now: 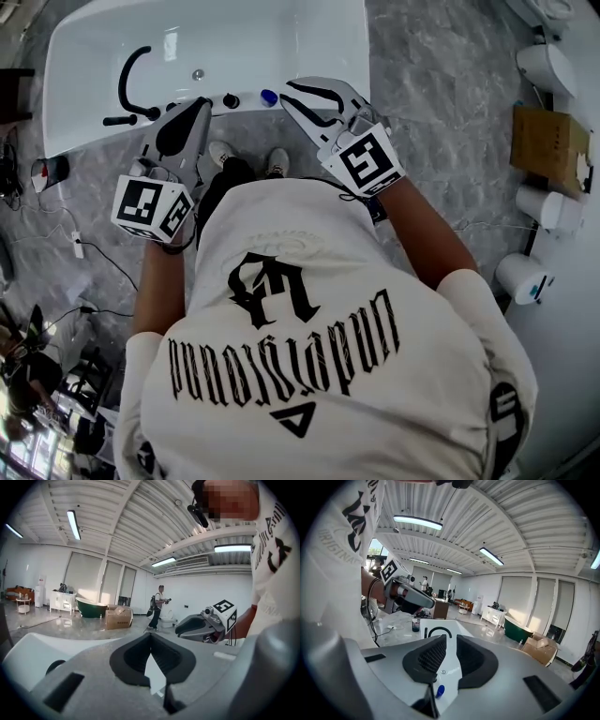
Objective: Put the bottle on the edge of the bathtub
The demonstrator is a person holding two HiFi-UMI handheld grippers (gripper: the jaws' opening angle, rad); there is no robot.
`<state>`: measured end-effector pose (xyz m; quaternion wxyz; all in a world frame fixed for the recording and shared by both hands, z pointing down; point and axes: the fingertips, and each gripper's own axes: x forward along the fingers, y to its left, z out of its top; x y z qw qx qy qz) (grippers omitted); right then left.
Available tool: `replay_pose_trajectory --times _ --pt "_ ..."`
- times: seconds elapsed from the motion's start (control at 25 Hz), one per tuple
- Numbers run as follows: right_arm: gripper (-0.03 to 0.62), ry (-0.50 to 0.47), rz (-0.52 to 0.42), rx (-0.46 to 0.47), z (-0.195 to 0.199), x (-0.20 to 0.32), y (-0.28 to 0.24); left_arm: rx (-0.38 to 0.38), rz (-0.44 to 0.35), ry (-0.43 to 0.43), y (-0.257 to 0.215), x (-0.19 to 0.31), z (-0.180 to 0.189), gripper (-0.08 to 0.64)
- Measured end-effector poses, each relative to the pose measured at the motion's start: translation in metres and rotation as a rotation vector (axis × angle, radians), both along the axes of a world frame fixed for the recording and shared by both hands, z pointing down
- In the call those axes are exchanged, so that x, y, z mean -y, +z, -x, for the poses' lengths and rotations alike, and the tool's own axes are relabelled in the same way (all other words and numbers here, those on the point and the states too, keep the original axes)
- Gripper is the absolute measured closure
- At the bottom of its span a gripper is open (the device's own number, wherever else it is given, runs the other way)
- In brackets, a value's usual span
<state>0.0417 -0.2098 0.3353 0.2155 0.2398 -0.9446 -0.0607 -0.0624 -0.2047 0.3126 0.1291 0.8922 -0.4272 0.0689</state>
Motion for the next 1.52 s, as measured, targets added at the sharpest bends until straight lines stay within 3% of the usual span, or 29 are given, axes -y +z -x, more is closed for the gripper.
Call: replay_pose_trajectory --times 0.24,0.44,0.8,1.08,1.52 --pt "0.544 -0.03 -0.072 0.028 -0.007 -0.001 -0.046 -0.004 -0.096 -0.011 -0.053 -0.004 -0.007 0.545" --pt "0.575 -0.023 -0.085 0.083 -0.017 0.002 -0.069 0.0 -0.137 -0.033 -0.07 0.0 -0.008 0.545" --pt "0.578 -0.036 -0.057 0.129 -0.027 0.003 -0.077 0.017 -0.116 -0.091 -0.071 -0.009 -0.007 0.546" --pt "0.578 -0.037 -0.037 0.137 -0.014 0.003 -0.074 0.023 -0.085 -0.121 -0.064 -0.023 0.016 0.545" --pt "0.578 0.052 -0.031 0.151 0.018 -0.037 -0.078 0.015 -0.098 -0.03 -0.064 -0.055 0.05 0.545"
